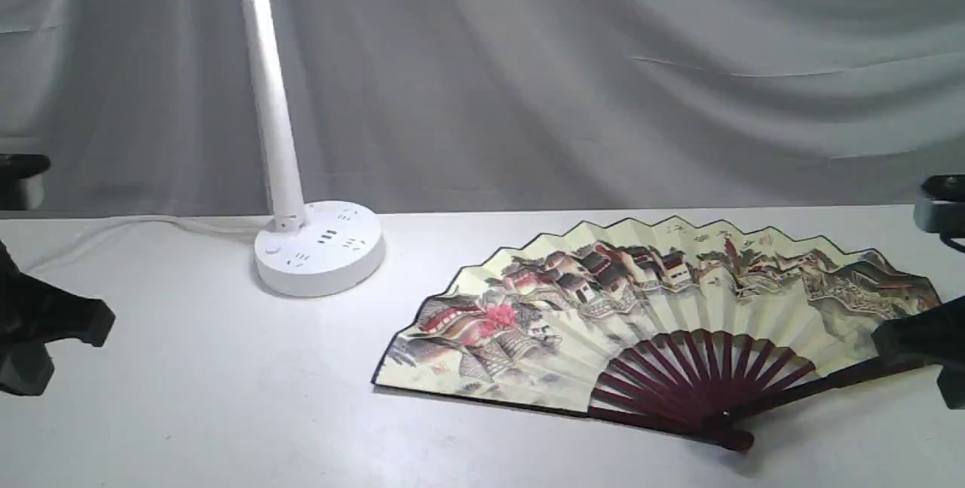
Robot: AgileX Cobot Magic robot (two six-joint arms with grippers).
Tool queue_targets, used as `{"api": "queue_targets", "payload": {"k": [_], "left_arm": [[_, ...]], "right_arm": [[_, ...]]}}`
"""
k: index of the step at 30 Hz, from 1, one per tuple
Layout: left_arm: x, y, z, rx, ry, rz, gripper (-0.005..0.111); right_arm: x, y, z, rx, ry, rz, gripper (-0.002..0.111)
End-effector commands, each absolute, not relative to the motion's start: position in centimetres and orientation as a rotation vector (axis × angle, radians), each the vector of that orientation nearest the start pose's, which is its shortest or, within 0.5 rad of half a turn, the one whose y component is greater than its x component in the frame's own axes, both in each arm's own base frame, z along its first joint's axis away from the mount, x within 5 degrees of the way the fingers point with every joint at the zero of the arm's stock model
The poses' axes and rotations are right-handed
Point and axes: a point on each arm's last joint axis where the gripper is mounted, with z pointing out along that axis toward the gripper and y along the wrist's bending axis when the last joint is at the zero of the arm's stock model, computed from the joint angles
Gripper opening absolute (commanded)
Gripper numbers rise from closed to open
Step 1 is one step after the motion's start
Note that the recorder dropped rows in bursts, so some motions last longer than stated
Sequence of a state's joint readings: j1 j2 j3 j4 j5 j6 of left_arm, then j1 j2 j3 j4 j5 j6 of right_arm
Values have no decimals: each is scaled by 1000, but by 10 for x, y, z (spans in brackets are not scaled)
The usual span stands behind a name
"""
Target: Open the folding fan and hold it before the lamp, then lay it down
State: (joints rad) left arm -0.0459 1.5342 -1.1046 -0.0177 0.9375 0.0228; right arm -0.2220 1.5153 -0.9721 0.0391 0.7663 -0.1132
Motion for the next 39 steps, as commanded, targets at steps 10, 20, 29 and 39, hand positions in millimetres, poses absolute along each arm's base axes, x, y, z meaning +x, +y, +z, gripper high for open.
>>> {"api": "queue_targets", "payload": {"k": [10, 20, 29, 39], "left_arm": [[246, -13, 305, 90, 2620, -29, 0], [177, -9, 347, 87, 2361, -26, 0], [94, -6, 391, 70, 2047, -35, 0], [6, -2, 401, 66, 1810, -36, 0]], "right_arm": [[234, -52, 293, 122, 2565, -131, 0], [182, -42, 347, 101, 2341, -192, 0], [121, -28, 381, 96, 2150, -221, 0], [55, -14, 396, 91, 1993, -251, 0]]}}
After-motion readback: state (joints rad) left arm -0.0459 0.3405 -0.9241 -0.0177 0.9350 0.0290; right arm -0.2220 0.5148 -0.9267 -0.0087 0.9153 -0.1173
